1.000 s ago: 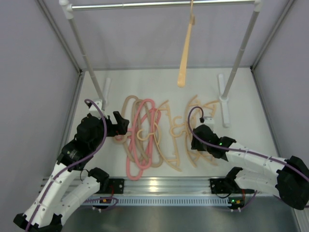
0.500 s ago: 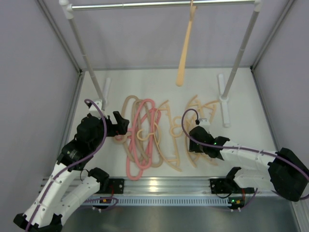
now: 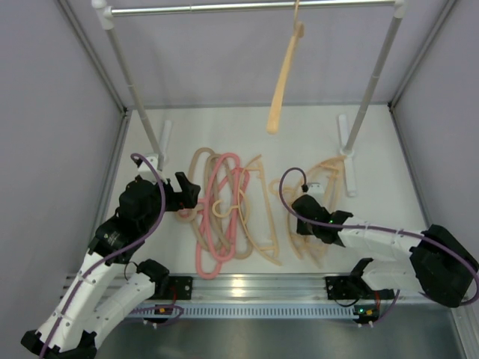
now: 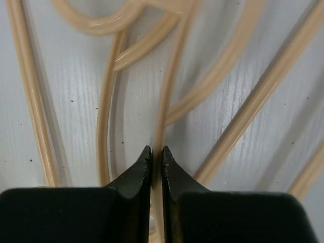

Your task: Organize the hangers

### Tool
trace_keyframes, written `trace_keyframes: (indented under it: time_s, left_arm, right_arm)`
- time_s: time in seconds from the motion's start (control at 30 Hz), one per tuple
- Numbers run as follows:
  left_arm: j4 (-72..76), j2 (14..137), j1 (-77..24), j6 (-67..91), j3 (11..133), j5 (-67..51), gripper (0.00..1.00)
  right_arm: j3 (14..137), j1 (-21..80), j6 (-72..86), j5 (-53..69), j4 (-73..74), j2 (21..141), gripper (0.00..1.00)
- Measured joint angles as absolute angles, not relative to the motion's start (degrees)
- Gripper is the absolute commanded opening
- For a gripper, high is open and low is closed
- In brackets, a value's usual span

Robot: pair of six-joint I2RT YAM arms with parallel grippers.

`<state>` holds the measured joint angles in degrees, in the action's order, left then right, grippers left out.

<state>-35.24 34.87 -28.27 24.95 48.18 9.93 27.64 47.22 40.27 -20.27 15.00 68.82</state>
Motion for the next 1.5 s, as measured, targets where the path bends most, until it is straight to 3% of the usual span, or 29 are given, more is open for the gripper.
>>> trace_keyframes:
  time_s: [0.4,0.8,1.2,1.5]
  left_arm:
    - [-35.2,34.9,-28.3,25.0,48.2,10.0,0.98]
    - [-35.2,34.9,-28.3,25.0,48.2,9.9,0.98]
    - [-35.3,34.9,-28.3,25.0,48.2,10.0,0.98]
    - [-35.3,34.9,-28.3,25.0,48.2,10.0,0.98]
  right_arm:
    - [33.7,47.3,40.1,-20.2,25.0,51.7,0.0]
    - [45.5,46.8,38.2,-18.8,32.5,44.3,0.0]
    - [66.8,26.7,33.4,-6.9,31.9,50.9,0.0]
    - [75.1,19.2,36.1,5.9,26.1,57.3,0.0]
